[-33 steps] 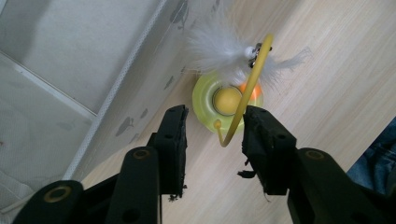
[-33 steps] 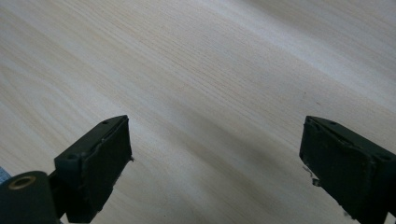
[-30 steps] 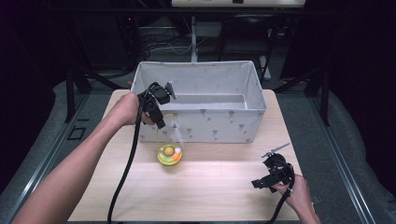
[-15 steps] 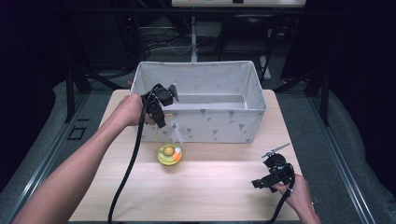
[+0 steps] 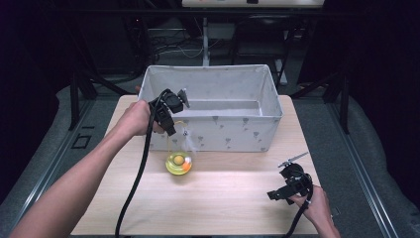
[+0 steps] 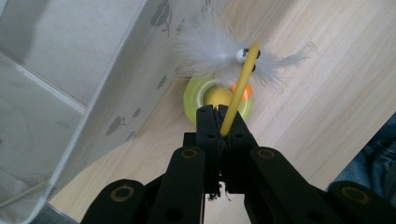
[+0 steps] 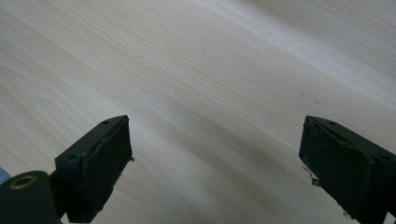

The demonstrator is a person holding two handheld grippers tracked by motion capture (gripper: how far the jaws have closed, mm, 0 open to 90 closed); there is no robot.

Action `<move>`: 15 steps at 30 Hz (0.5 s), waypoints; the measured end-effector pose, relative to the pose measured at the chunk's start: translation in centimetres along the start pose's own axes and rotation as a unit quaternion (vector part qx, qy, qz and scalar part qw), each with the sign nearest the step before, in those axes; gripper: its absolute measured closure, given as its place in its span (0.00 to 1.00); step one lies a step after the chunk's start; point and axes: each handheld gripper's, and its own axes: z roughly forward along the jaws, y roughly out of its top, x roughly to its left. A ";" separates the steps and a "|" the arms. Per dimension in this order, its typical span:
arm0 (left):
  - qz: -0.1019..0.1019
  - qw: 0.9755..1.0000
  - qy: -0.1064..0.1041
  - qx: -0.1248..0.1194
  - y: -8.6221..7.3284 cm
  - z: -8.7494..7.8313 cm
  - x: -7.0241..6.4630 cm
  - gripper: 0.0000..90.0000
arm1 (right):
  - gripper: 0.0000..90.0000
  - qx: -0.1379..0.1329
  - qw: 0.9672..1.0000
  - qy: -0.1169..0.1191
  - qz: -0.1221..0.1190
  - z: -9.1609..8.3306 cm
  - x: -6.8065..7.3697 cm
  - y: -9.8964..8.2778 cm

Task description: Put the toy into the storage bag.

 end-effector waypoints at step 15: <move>0.005 1.000 0.017 -0.001 -0.9 -2.5 0.2 0.97 | 0.10 0.002 1.000 0.000 -0.003 0.0 0.0 0.0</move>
